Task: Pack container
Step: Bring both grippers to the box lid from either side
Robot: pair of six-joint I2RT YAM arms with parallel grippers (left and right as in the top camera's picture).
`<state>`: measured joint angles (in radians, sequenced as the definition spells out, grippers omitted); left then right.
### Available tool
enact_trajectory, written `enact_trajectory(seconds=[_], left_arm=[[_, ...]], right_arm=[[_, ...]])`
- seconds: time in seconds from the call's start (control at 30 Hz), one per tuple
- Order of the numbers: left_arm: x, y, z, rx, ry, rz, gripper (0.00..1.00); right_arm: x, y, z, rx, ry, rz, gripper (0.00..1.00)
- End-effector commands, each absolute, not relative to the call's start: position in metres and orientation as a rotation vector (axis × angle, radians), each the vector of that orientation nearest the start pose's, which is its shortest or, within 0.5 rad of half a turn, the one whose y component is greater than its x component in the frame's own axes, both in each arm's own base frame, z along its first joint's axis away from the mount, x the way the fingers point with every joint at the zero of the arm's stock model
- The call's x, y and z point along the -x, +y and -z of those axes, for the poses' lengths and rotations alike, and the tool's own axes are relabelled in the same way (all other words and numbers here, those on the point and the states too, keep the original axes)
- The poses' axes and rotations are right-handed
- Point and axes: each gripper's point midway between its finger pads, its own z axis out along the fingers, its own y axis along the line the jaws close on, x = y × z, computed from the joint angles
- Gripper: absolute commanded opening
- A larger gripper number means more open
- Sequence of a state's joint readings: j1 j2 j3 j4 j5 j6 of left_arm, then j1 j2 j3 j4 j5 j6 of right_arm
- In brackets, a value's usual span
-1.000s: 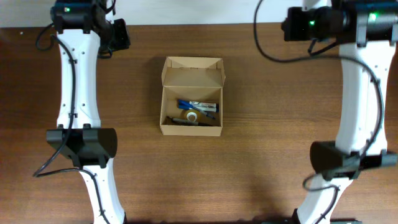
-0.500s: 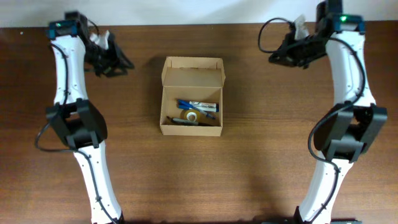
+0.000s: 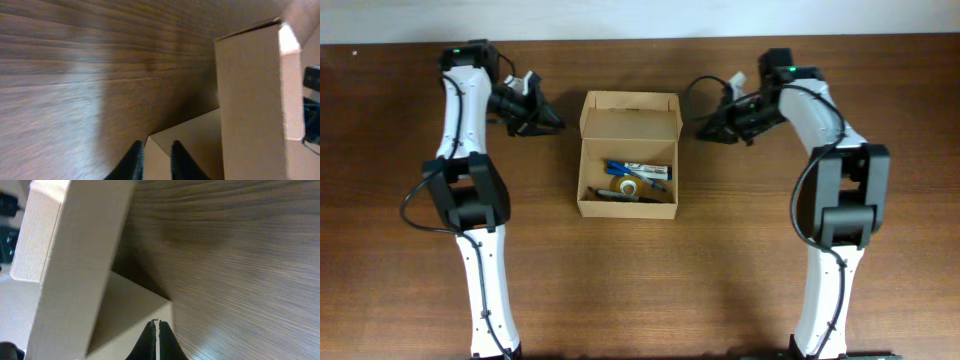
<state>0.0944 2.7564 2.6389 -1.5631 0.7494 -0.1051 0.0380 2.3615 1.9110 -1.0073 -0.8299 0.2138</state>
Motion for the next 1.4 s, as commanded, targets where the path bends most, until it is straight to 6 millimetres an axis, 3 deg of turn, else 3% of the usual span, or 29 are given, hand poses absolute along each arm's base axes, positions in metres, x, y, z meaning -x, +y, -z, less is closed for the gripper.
enact_trajectory(seconds=[0.0,0.03,0.07,0.37,0.73,1.03,1.17,1.37], left_arm=[[-0.498,-0.086,-0.029,0.332,3.03,1.233,0.13],[-0.497,-0.088,-0.028,0.324,3.034,1.233,0.02],[-0.497,-0.09,-0.028,0.32,3.038,1.228,0.02],[-0.5,-0.092,-0.028,0.301,3.024,1.23,0.02],[-0.507,-0.105,-0.039,0.28,2.94,1.367,0.02],[-0.513,-0.115,-0.052,0.262,2.853,1.494,0.02],[-0.517,-0.121,-0.061,0.246,2.788,1.58,0.02],[-0.521,-0.124,-0.068,0.23,2.736,1.639,0.02]], right_arm=[[-0.468,0.165,-0.057,-0.138,2.855,-1.329,0.04],[-0.468,0.166,-0.057,-0.14,2.855,-1.329,0.03],[-0.468,0.165,-0.056,-0.149,2.859,-1.326,0.04],[-0.47,0.163,-0.053,-0.16,2.859,-1.326,0.04],[-0.472,0.183,-0.042,-0.118,2.839,-1.318,0.04],[-0.477,0.184,-0.035,-0.15,2.818,-1.322,0.04],[-0.487,0.19,-0.044,-0.097,2.742,-1.379,0.04],[-0.499,0.207,-0.076,0.066,2.534,-1.583,0.04]])
